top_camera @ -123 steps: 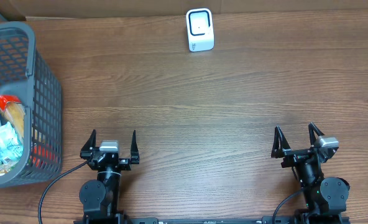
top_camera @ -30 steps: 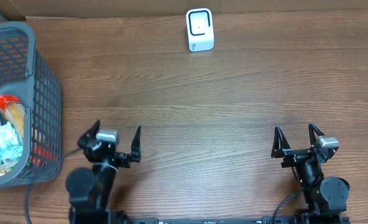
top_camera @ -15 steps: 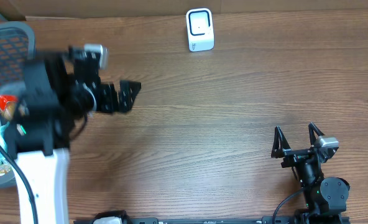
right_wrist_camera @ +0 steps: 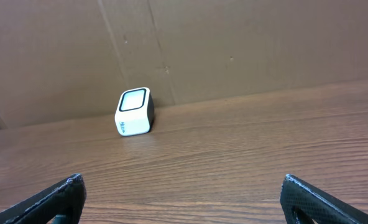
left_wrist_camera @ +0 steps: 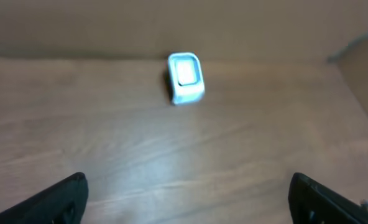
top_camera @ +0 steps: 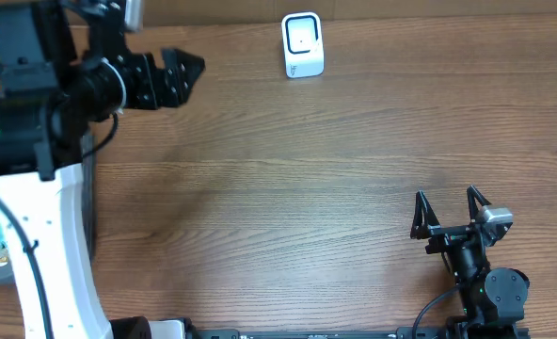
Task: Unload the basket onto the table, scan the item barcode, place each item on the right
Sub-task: 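Swing the left gripper over the grey basket, then lower the left gripper into the basket and grasp the orange-capped pasta pack, then lift the pasta pack out and lay it on the table near the scanner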
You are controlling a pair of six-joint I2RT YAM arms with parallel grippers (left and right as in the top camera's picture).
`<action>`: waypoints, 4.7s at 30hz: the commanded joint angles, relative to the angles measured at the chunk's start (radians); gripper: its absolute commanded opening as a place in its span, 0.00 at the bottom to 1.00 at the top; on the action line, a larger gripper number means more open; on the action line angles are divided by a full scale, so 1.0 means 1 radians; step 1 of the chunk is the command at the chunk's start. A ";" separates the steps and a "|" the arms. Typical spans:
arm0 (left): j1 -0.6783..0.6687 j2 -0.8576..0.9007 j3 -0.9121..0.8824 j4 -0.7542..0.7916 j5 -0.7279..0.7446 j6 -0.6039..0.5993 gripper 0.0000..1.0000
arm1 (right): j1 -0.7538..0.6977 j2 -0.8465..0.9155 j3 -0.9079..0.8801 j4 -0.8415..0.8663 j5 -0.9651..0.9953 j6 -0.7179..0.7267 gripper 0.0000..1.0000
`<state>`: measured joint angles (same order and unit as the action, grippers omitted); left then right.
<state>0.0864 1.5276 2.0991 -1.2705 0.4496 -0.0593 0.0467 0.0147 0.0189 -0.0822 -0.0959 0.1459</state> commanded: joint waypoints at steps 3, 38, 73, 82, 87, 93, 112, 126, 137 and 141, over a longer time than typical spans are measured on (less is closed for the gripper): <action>0.031 -0.018 0.256 -0.055 -0.322 -0.188 1.00 | 0.005 -0.012 -0.011 0.005 0.013 0.003 1.00; 0.813 0.266 0.383 -0.290 -0.257 -0.278 0.93 | 0.005 -0.012 -0.011 0.005 0.013 0.003 1.00; 0.699 0.674 0.259 -0.241 -0.416 -0.062 0.84 | 0.005 -0.012 -0.011 0.005 0.013 0.003 1.00; 0.688 0.690 0.028 -0.156 -0.462 -0.086 0.77 | 0.005 -0.012 -0.011 0.005 0.013 0.003 1.00; 0.685 0.690 -0.084 -0.093 -0.488 -0.093 0.77 | 0.005 -0.012 -0.011 0.005 0.013 0.003 1.00; 0.689 0.690 -0.211 -0.006 -0.517 -0.130 0.75 | 0.005 -0.012 -0.010 0.005 0.013 0.003 1.00; 0.688 0.688 -0.290 0.063 -0.535 -0.146 0.04 | 0.005 -0.012 -0.011 0.005 0.013 0.003 1.00; 0.685 0.537 -0.058 -0.046 -0.534 -0.143 0.04 | 0.005 -0.012 -0.011 0.005 0.013 0.003 1.00; 0.677 0.275 -0.030 0.047 -0.463 -0.143 0.04 | 0.005 -0.012 -0.011 0.005 0.013 0.003 1.00; 0.642 0.183 -0.027 0.105 -0.460 -0.123 0.04 | 0.005 -0.012 -0.011 0.005 0.013 0.003 1.00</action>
<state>0.7609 1.8080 2.0235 -1.2041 -0.0338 -0.1913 0.0467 0.0147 0.0189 -0.0826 -0.0959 0.1459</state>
